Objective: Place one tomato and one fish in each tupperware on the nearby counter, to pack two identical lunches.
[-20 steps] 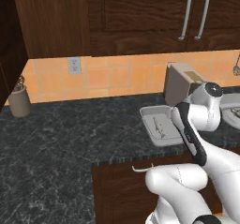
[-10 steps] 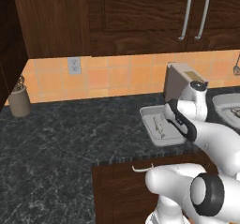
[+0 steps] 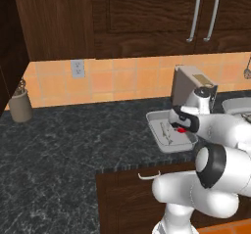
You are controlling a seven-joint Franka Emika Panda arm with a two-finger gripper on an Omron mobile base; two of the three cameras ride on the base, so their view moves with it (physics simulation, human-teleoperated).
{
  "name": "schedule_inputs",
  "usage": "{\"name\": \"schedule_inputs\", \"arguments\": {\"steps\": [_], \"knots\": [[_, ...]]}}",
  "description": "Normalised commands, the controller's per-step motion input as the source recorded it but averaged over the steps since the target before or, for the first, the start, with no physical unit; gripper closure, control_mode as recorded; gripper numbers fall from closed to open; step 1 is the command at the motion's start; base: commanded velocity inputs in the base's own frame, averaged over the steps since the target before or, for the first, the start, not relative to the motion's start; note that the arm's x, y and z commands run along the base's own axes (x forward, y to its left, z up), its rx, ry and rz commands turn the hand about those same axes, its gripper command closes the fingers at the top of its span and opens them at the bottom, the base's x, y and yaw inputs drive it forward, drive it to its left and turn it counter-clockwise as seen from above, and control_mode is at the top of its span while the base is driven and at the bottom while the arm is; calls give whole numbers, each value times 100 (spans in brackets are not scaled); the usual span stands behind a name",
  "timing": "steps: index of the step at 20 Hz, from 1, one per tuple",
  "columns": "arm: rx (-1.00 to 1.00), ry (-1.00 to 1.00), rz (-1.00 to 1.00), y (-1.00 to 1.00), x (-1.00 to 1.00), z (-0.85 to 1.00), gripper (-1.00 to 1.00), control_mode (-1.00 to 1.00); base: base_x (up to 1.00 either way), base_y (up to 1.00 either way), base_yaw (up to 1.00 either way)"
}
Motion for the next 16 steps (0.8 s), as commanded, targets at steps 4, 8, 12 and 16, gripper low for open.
{"name": "schedule_inputs", "arguments": {"steps": [4,8,12,16], "knots": [[0,0,0,0,31,-46,100,-100,0,0,0],[0,0,0,-4,35,-27,100,-100,0,0,0],[0,0,0,-10,50,-10,-100,-100,0,0,0],[0,0,0,-3,47,-17,-100,-100,0,0,0]]}}
